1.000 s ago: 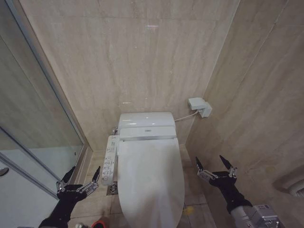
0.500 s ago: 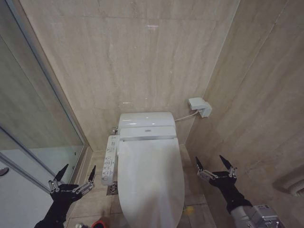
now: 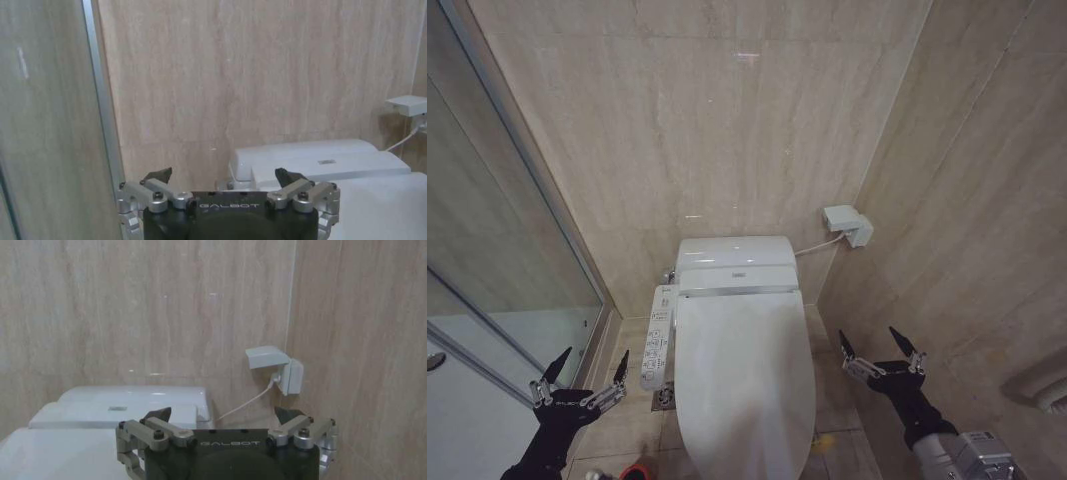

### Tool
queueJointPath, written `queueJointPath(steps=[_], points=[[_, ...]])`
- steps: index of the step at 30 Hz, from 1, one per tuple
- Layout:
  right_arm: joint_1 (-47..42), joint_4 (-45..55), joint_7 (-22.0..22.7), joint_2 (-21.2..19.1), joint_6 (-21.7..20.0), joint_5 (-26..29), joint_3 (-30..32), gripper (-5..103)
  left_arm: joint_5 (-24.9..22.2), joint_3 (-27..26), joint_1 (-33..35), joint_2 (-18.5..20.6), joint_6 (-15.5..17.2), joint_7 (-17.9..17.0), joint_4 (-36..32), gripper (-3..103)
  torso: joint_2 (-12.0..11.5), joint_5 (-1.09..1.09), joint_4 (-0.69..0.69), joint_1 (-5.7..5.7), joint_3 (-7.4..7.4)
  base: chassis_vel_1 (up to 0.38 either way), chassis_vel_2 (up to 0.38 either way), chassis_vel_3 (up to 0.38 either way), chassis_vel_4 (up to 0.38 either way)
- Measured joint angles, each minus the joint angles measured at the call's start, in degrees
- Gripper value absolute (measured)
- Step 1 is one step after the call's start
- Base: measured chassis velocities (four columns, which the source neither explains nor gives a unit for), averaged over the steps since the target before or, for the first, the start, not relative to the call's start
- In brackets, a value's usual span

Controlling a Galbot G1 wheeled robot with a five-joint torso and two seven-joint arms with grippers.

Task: Open the toilet lid, clean the toilet bowl with a toilet brush, close the toilet lid, and flush.

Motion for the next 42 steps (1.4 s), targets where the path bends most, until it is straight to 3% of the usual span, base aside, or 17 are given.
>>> queueJointPath(steps=[19, 42], points=[[0.00, 0.00, 0.00, 0.00, 0.00, 0.00, 0.00, 100, -0.10, 0.00, -0.01, 0.01, 0.06, 0.00, 0.00, 100, -0.01, 0.00, 0.00, 0.02, 0.01, 0.019, -0.017, -0.015, 0.021], [0.00, 0.01, 0.00, 0.00, 0.00, 0.00, 0.01, 100, -0.11, 0.01, -0.01, 0.01, 0.06, 0.01, 0.00, 100, 0.00, -0.01, -0.01, 0.01, 0.00, 0.200, -0.196, -0.198, 0.190]])
